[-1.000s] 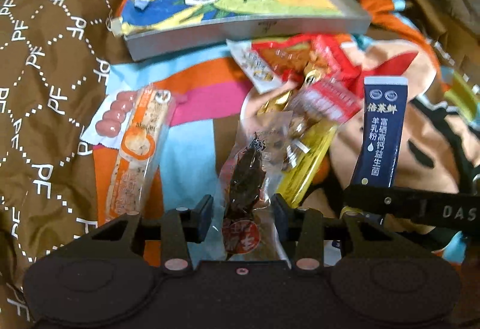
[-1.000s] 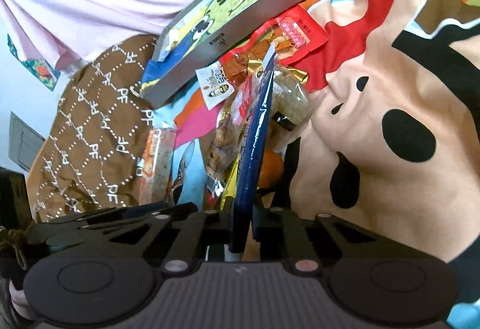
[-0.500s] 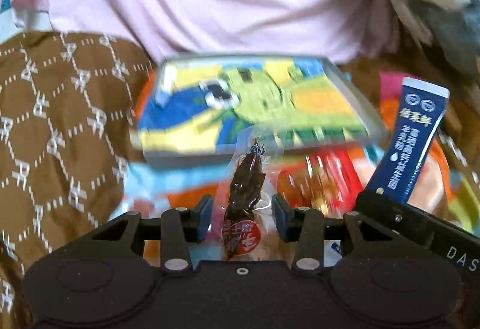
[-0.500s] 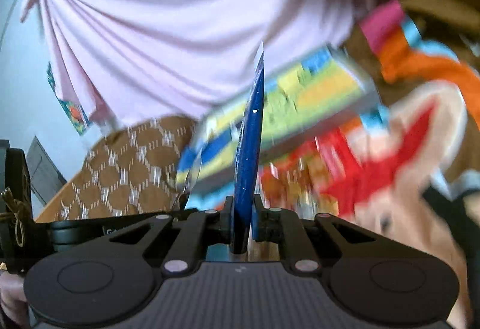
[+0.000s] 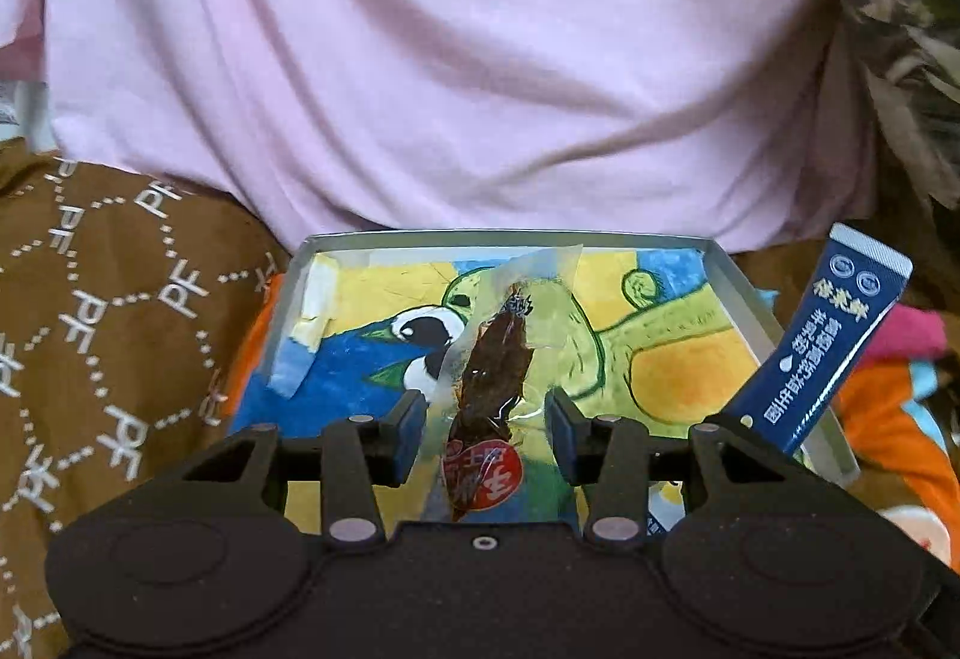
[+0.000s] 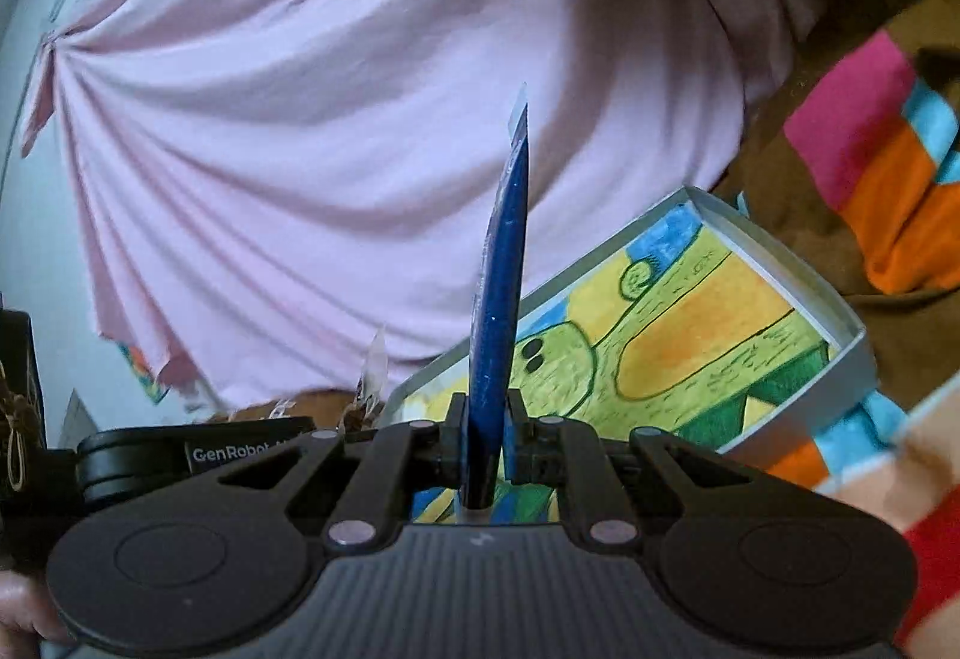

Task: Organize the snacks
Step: 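Carry both snacks over the grey tray and open both grippers to drop them, then withdraw both tools from the tray back toward the snack pile, then grasp the orange-white pastry bar with left gripper while right grasps the yellow stick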

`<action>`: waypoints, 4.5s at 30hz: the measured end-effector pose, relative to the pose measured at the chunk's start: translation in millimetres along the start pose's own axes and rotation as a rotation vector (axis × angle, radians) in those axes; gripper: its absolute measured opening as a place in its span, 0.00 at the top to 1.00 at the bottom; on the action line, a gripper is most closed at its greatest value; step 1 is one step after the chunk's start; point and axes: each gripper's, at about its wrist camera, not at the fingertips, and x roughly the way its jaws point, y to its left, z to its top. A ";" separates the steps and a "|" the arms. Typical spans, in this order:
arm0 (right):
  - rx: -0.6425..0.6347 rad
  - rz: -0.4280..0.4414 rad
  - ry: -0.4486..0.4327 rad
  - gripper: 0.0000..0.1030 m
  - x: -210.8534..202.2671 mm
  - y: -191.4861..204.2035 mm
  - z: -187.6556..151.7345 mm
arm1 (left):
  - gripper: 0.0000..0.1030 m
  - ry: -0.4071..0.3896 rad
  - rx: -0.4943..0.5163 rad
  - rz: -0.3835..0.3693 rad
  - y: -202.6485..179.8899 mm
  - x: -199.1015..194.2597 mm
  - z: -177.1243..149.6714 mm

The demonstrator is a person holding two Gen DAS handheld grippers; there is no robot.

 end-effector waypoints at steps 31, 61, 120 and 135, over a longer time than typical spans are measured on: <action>-0.244 -0.254 0.137 0.56 44.2 4.0 -3.0 | 0.42 0.164 -0.092 0.078 9.5 74.2 -13.7; -0.461 -0.266 -0.175 0.00 -74.0 67.2 -42.0 | 0.01 -0.080 -0.173 0.110 50.2 -77.3 -42.3; -0.146 -0.255 0.405 0.00 -124.4 79.3 -161.7 | 0.01 0.121 0.171 -0.031 123.0 -126.5 -185.6; -0.106 -0.324 0.411 0.01 -88.9 65.6 -163.4 | 0.01 0.131 0.162 -0.070 130.4 -99.9 -183.8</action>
